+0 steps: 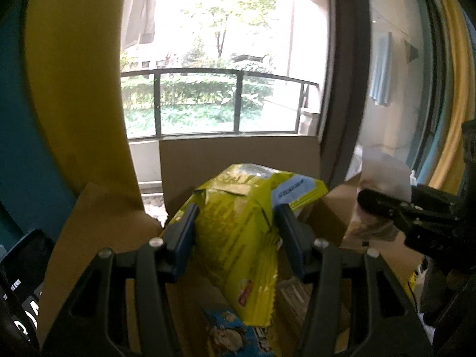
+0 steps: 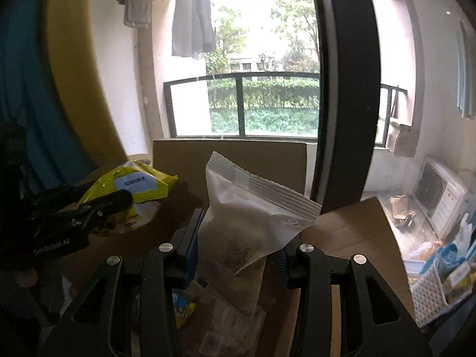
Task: Organize snacks
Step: 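Carry both bags into the cardboard box and open both tools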
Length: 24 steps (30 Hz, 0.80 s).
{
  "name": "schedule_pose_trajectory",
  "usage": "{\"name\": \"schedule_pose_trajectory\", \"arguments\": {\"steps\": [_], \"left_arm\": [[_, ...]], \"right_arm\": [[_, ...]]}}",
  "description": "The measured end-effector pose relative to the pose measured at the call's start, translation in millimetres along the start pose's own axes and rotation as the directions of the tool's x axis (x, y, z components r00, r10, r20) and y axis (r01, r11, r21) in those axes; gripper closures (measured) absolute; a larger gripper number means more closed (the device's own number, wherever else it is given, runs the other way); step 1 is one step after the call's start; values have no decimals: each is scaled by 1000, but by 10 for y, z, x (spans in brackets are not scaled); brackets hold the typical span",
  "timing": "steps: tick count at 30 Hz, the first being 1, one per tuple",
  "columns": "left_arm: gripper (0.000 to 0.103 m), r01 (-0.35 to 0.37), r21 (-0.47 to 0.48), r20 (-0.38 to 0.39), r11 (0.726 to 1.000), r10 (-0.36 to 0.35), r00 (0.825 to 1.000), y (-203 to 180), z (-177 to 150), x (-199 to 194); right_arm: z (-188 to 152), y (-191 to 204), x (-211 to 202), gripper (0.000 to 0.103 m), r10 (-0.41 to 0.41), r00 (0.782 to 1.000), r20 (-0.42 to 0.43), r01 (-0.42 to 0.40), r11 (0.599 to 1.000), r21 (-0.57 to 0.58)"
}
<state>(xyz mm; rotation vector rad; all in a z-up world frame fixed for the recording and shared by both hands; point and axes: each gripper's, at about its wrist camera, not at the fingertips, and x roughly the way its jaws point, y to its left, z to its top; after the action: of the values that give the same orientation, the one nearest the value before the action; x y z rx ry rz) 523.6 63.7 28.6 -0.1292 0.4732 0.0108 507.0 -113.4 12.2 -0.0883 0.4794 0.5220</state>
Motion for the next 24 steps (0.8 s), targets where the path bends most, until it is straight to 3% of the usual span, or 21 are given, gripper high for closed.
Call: {"name": "schedule_pose_trajectory", "arguments": {"steps": [3,5,7,10,16,24], "left_arm": [[40,-9,-28,-13,1000,8,1000,59,20,71],[22,-11,-46,-6,999,11,1000,115,6,76],[20,-9,-65,-1,998,9,1000,165,-6,63],[20,-16,-69,5,997,16,1000,204,-30,3],[20,-28,-54,29,998,30,999,198,-7,-179],[19,-21,-19,65,1000,22,998,22,-8,-604]], "right_arm": [[67,23,183,59,-16,1000,-8,16,1000,1],[101,39,252,56,-26,1000,-4,26,1000,4],[122,55,290,34,-40,999,-8,40,999,4],[90,102,238,24,-55,999,4,55,998,-12],[92,117,182,24,-57,998,5,57,998,-17],[60,253,-260,24,-63,998,27,64,997,-45]]}}
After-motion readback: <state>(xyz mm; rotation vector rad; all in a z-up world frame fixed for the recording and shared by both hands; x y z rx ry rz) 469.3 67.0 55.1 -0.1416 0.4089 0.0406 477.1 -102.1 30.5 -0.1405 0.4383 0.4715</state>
